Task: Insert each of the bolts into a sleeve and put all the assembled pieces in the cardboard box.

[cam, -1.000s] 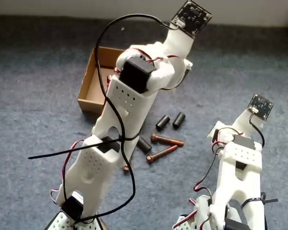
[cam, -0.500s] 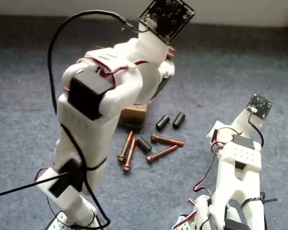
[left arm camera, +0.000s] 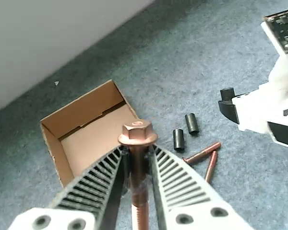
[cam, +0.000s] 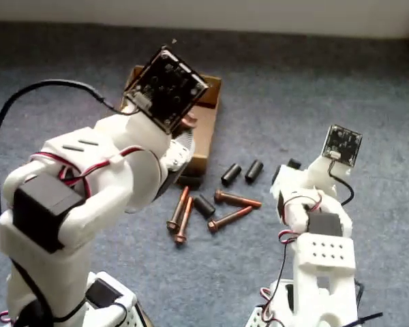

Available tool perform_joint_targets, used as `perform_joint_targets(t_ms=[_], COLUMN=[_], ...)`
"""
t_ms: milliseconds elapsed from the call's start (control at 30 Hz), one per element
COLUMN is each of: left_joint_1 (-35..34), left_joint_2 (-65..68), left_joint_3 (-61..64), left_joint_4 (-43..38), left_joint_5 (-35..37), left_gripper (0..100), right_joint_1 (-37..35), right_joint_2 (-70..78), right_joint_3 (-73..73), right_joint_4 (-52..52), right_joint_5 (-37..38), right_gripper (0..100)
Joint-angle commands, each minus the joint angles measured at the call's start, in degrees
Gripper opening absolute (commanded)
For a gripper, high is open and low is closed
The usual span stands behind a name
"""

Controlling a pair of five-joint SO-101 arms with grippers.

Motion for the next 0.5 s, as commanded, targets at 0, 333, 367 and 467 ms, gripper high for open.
perform_joint_targets(t_ms=[0, 333, 367, 467], left_joint_1=[-6.7, -11.6, -11.6, -11.4], left_joint_2=[-12.7, -36.5, -38.3, -42.9], left_joint_3=[16.4, 51.2, 53.7, 61.0], left_joint_4=[-10.3, -31.2, -32.9, -38.2], left_joint_5=[-0.6, -0.2, -0.2, -0.2], left_gripper=[1, 1, 1, 1], right_joint_1=[-5.2, -18.9, -20.4, -25.5], right_joint_2=[-7.8, -13.1, -13.1, -13.3], right_joint_3=[-0.4, -0.6, -0.6, -0.8], right_joint_4=[-0.4, -0.6, -0.7, -0.7], right_joint_5=[0.0, 0.0, 0.0, 0.0], right_gripper=[0.5, 0.5, 0.5, 0.5])
